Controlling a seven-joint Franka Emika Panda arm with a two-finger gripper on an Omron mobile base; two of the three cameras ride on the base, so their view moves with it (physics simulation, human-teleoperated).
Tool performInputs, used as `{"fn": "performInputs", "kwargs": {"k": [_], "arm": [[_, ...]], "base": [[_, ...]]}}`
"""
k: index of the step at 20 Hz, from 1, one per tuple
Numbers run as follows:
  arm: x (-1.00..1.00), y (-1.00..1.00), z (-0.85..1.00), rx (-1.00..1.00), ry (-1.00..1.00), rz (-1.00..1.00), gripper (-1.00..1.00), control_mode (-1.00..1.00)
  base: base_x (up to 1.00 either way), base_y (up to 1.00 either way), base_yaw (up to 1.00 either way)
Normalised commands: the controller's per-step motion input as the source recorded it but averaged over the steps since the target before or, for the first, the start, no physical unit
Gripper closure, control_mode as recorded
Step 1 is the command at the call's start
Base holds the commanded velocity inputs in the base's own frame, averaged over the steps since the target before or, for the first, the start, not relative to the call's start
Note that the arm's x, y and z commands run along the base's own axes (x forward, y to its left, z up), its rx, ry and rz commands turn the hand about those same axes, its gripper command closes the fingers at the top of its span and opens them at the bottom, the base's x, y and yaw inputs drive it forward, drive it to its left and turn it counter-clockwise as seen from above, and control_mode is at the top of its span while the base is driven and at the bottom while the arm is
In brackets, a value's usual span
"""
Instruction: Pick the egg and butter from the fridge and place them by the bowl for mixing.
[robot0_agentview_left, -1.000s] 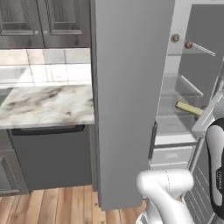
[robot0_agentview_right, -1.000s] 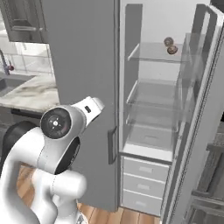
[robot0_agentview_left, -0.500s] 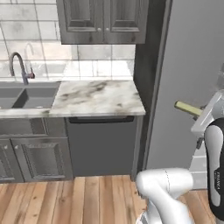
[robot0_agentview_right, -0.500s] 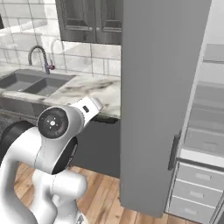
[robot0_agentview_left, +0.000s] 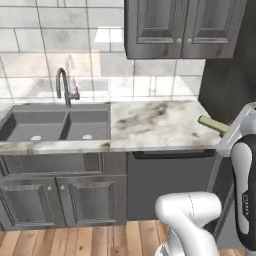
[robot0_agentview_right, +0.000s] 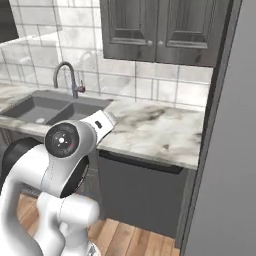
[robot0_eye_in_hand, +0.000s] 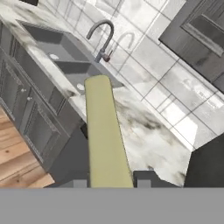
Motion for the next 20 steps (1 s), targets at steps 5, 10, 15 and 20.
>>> {"fn": "performInputs", "kwargs": {"k": [5, 10, 15, 20], "arm": [[0.00, 0.00, 0.00, 0.00, 0.00, 0.00, 1.00, 1.00], [0.00, 0.00, 0.00, 0.00, 0.00, 0.00, 1.00, 1.00], [0.00, 0.00, 0.00, 0.00, 0.00, 0.00, 1.00, 1.00], [0.00, 0.00, 0.00, 0.00, 0.00, 0.00, 1.00, 1.00]], "base": [[0.00, 1.00, 0.00], [0.00, 1.00, 0.00], [0.07, 1.00, 0.00], [0.07, 1.00, 0.00]]}}
